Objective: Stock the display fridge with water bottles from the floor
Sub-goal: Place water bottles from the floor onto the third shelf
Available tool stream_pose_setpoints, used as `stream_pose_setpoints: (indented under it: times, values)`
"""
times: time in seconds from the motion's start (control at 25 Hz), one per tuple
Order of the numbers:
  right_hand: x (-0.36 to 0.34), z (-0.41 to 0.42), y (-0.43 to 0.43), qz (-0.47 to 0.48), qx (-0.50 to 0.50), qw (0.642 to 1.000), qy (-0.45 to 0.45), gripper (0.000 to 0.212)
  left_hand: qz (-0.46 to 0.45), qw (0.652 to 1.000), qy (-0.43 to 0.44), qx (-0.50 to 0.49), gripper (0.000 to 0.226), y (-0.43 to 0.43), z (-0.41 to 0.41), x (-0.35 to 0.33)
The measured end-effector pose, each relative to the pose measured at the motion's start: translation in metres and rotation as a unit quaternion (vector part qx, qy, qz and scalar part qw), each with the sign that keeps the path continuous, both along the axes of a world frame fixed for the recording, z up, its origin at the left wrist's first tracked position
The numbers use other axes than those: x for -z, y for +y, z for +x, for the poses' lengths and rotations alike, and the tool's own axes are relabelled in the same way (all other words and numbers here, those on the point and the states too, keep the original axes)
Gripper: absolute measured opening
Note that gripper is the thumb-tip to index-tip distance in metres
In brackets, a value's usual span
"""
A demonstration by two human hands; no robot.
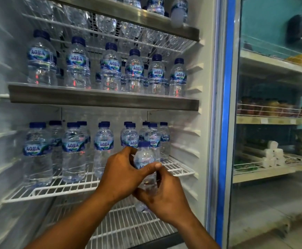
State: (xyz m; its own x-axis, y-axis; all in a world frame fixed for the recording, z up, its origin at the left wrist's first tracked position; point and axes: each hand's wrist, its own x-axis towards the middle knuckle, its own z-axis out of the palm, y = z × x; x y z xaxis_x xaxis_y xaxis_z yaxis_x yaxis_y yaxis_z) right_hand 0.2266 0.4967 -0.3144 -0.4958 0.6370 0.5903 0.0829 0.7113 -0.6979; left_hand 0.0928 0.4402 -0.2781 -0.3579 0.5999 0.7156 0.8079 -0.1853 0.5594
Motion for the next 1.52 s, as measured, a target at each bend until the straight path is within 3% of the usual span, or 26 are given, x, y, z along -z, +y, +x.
stream_pose_setpoints:
  times: [0.12, 0.4, 0.68, 1.12, 1.32, 1.52]
  values:
    - [-0.021, 0.023, 0.021, -0.055, 0.032, 0.997, 0.04, 0.059, -0.035, 0.999, 0.034, -0.006, 0.082, 0.002, -0.01, 0.0]
    - [-0.059, 0.014, 0.121, -0.051, 0.132, 0.988, 0.058, 0.059, -0.119, 0.969, 0.198, -0.088, 0.032, -0.005, -0.038, 0.034]
    - [-0.034, -0.004, 0.143, -0.05, 0.172, 0.984, 0.018, 0.052, -0.121, 0.966, 0.214, -0.081, 0.033, -0.002, -0.045, 0.038]
    - [-0.023, -0.004, 0.135, 0.018, 0.226, 0.973, -0.045, 0.064, -0.113, 0.964, 0.23, -0.066, 0.033, 0.0, -0.048, 0.04]
    - [-0.022, -0.002, 0.133, 0.018, 0.19, 0.981, -0.04, 0.059, -0.101, 0.965, 0.232, -0.063, 0.033, 0.0, -0.049, 0.042]
    - [-0.011, -0.006, 0.137, 0.047, 0.226, 0.973, -0.024, 0.054, -0.083, 0.953, 0.283, -0.076, 0.042, -0.003, -0.048, 0.06]
